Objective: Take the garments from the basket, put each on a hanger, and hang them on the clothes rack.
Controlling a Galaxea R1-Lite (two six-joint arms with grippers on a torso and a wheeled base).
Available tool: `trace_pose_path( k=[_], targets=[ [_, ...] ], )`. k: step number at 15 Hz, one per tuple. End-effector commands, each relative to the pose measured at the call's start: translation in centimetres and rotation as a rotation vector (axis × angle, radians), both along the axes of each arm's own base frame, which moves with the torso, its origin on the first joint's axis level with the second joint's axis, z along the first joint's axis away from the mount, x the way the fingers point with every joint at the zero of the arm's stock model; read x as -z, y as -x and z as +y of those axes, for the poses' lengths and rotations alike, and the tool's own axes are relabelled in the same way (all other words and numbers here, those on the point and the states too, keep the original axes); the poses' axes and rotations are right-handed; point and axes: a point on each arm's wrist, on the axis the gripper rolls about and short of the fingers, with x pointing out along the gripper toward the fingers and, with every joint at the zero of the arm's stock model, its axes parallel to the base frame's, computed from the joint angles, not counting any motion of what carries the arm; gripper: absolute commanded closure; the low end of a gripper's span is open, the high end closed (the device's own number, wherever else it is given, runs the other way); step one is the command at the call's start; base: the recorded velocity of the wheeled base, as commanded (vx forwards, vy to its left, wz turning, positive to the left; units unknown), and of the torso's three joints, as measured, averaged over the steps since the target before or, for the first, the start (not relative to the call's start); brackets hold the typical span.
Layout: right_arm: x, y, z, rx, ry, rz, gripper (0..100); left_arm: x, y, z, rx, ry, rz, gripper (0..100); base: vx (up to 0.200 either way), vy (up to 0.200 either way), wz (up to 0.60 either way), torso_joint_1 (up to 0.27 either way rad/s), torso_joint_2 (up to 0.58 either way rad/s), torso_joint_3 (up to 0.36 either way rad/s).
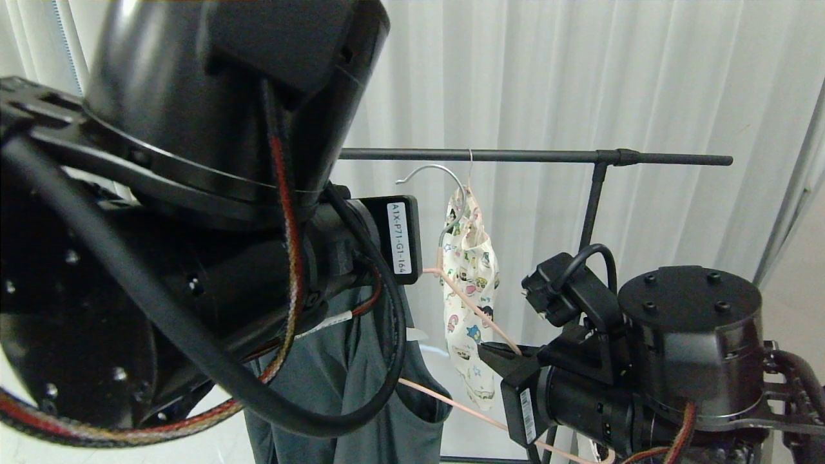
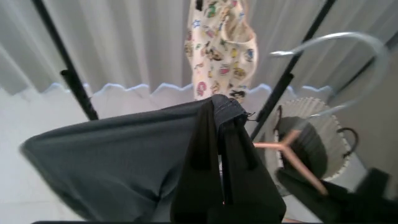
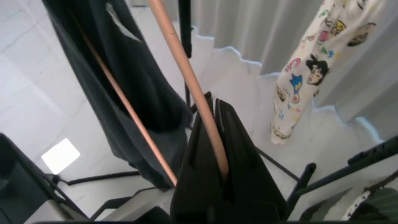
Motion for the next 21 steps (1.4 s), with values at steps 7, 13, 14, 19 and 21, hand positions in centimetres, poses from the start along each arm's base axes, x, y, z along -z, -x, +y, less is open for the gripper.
trace_pose_path(
  k=[7, 13, 14, 19, 21],
  targets=[
    [-0.2, -0.2, 1.8, -0.017, -0.013, -0.001, 100, -0.7, 1.2, -1.2, 0.062, 0.025, -0.013, 100, 0.000, 0.000, 0.00, 0.000, 0.00, 0.000],
    [-1.5, -1.1, 1.8, 0.045, -0.098, 0.016, 100, -0.2, 2.4, -1.4, 0.118, -0.034, -0.017, 100, 0.000, 0.000, 0.00, 0.000, 0.00, 0.000],
    [-1.7, -1.4, 1.7, 0.055, -0.105, 0.013, 100, -0.1, 2.5, -1.2, 0.125, -0.050, -0.021, 100, 0.000, 0.000, 0.00, 0.000, 0.00, 0.000],
    [-3.2, -2.8, 1.0, 0.136, -0.179, 0.007, 100, -0.1, 2.9, -0.4, 0.112, -0.086, -0.043, 100, 0.000, 0.000, 0.00, 0.000, 0.00, 0.000],
    [-3.4, -2.9, 1.0, 0.146, -0.185, 0.003, 100, 0.3, 3.2, -0.3, 0.116, -0.100, -0.037, 100, 0.000, 0.000, 0.00, 0.000, 0.00, 0.000]
  ],
)
